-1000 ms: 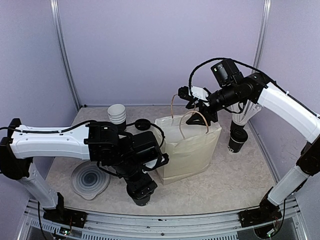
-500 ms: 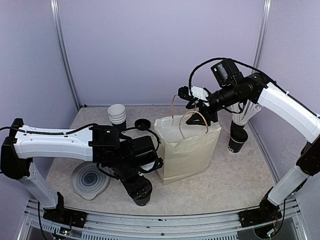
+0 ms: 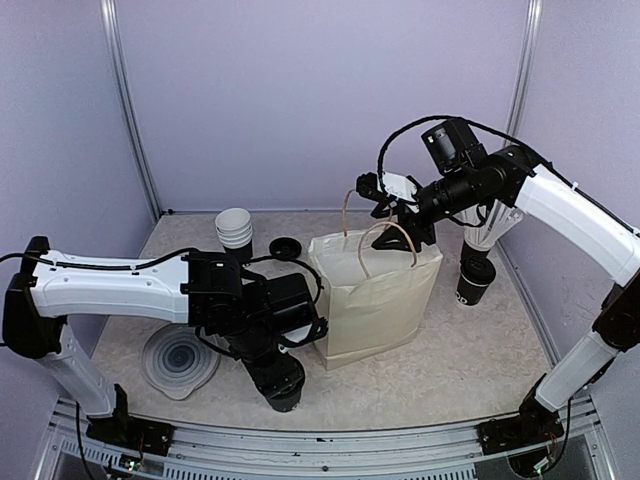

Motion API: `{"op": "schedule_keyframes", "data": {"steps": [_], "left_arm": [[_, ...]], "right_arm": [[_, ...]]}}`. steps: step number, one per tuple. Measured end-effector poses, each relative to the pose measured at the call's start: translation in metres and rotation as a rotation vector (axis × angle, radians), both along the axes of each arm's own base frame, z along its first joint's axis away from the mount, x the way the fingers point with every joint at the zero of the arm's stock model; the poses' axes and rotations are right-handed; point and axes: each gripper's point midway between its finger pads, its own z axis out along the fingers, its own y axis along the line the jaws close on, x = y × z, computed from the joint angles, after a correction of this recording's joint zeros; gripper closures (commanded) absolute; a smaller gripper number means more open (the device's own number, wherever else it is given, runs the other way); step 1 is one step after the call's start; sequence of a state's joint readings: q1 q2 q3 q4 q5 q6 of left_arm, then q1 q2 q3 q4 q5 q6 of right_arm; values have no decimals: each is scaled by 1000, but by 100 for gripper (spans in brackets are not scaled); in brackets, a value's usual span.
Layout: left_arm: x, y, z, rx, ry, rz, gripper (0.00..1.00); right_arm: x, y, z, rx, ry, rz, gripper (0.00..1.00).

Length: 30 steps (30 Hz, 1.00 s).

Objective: Pack the takeout coffee

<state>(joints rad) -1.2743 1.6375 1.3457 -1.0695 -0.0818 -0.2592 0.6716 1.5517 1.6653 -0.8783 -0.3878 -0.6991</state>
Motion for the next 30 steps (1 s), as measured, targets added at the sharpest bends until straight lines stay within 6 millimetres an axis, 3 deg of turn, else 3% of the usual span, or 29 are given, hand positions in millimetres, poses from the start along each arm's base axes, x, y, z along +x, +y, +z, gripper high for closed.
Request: {"op": "schedule_keyframes", "data": {"steps": [7,14,18,24,30], "left_arm": [[0,0,2,6,0,-6,38],[4,0,23,2,-23,1,39],[9,1,53,-54,-56,19,40],[15,10,114,-162,-124,68,43],[19,15,183,-320,-189,106,42]], "right_arm": [[-5,-1,11,15,5,31,32],[-8,-6,47,70,-18,84,30],[-7,-6,53,69,-28,99,32],[7,-7,30,16,17,92,40],[10,-6,12,-20,57,99,40]]}}
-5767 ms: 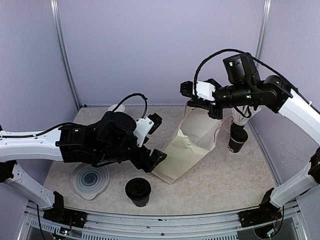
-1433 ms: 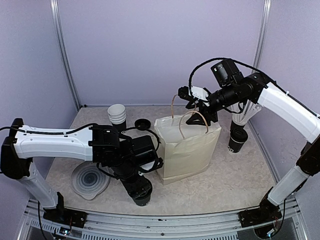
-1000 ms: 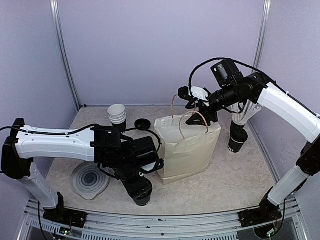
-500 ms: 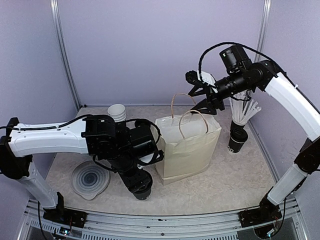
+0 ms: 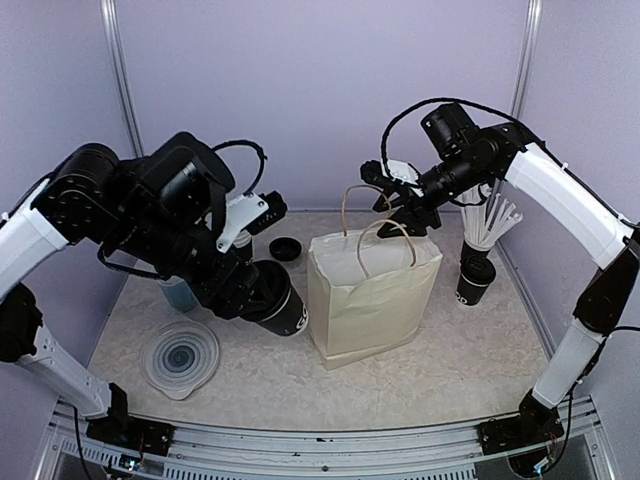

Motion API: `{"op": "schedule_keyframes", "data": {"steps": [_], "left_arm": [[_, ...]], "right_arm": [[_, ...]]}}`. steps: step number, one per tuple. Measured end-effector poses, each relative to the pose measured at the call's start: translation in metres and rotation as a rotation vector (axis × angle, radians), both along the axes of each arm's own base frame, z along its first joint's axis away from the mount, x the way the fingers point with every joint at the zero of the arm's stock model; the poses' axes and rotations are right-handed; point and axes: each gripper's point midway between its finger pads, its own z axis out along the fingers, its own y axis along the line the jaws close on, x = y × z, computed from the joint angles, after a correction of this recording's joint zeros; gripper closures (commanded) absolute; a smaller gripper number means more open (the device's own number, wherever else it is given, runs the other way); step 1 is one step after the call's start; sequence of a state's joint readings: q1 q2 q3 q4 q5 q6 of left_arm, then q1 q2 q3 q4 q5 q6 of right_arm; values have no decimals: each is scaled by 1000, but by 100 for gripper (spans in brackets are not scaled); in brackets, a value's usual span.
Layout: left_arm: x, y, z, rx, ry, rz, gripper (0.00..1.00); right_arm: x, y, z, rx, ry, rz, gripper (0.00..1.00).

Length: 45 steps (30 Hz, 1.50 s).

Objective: Pack the takeout coffee

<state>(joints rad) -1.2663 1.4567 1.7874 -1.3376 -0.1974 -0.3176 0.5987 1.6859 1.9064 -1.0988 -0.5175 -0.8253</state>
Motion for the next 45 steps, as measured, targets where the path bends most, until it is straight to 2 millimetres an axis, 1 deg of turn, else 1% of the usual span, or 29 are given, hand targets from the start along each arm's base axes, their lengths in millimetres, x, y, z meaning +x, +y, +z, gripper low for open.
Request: {"op": "schedule_keyframes", "data": {"steps": [4,7,9,12,14,16,19,20,22,24,26,28,32,34,37,40,43,45], "left_arm": [[4,2,65,-168,-83,9,41],[9,6,102,-260,-160,9,40],[16,4,122,-307,-211,6,39],[29,-9,137,-342,-267,1,39],[42,-26,138,-341,-294,-7,40],[55,-46,131,-322,-304,-12,40],[75,-78,108,-267,-302,-19,41],[81,-85,99,-248,-299,-15,42],[94,-99,73,-191,-279,-12,42],[101,-106,55,-154,-261,-10,42],[103,-111,42,-133,-238,-18,42],[102,-114,35,-124,-218,-31,42],[94,-119,33,-130,-204,-57,42],[90,-121,33,-130,-205,-67,41],[84,-122,36,-133,-212,-78,41],[82,-115,50,-153,-237,-69,41],[80,-97,80,-202,-285,-41,41],[79,-85,98,-234,-311,-26,41]], "right_arm": [[-1,-1,-3,-10,7,2,35],[1,-3,-3,-12,3,2,33],[3,-5,-3,-12,0,-2,32],[9,-14,-2,-5,8,-19,31],[15,-22,0,5,16,-38,30],[18,-31,4,20,23,-56,30],[19,-45,13,47,19,-78,30],[17,-50,16,55,13,-85,30],[10,-60,18,64,7,-101,31],[1,-66,15,63,7,-110,31],[-7,-70,8,60,11,-119,31],[-13,-74,-5,47,28,-129,31],[-22,-80,-33,20,84,-144,32],[-25,-80,-36,21,95,-144,32],[-33,-79,-25,57,85,-123,34],[-49,-75,-7,107,60,-76,35],[-63,-68,2,141,59,-24,35],[-70,-61,2,148,76,11,35]]}}
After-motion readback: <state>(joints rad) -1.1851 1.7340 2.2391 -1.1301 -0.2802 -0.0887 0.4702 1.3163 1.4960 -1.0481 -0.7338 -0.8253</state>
